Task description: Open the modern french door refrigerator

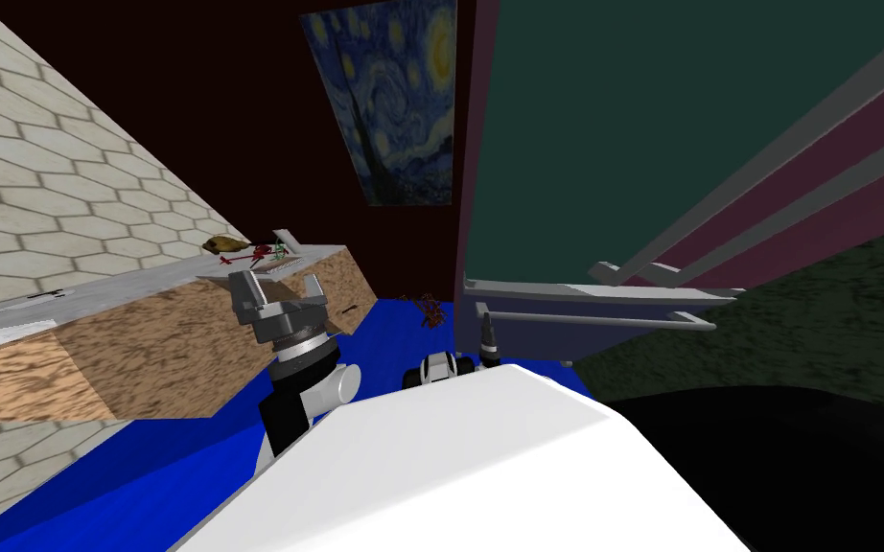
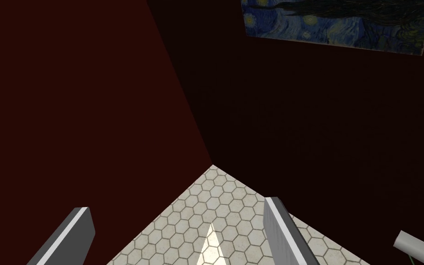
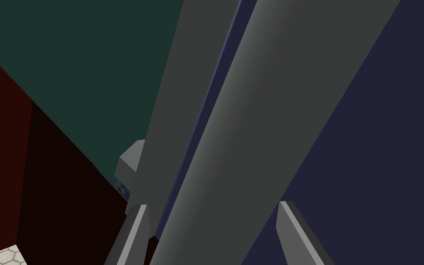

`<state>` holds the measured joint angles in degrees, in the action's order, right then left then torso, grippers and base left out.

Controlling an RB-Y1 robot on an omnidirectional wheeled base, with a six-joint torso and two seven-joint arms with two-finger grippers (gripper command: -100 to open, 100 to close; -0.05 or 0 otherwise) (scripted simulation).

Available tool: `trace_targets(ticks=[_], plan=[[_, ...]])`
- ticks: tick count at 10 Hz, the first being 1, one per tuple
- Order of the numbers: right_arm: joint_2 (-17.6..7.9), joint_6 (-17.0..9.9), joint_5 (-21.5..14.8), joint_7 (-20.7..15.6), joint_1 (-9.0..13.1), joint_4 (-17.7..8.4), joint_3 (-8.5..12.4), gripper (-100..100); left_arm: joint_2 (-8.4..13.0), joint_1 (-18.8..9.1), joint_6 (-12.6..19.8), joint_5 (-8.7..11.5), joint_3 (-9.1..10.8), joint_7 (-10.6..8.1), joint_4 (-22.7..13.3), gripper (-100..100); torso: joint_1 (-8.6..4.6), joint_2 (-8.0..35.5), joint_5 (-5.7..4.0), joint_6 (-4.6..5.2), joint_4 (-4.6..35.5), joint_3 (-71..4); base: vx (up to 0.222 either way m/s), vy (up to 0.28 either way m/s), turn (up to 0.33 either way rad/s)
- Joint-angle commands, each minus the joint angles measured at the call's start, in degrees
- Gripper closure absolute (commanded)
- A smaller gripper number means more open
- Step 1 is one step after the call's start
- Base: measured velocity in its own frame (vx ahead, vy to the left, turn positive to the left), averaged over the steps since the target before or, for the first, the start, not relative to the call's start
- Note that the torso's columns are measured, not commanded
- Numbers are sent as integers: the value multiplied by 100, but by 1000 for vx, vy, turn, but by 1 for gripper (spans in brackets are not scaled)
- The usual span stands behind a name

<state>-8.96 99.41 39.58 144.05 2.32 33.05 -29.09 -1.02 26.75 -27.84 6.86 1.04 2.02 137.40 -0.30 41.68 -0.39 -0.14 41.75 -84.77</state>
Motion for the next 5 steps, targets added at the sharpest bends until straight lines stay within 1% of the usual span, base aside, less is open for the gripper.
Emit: trace_targets(ticks=[1,5], plan=[[28,-271,-11,-95,100,79,22,100,0,-1,0,0,0,0,0,0,12,41,10,1,19,20,-133,-8,-24],[65,-632,-26,-222,233,185,52,100,0,-2,1,0,-1,0,-1,0,10,35,22,17,28,12,-158,18,-17]])
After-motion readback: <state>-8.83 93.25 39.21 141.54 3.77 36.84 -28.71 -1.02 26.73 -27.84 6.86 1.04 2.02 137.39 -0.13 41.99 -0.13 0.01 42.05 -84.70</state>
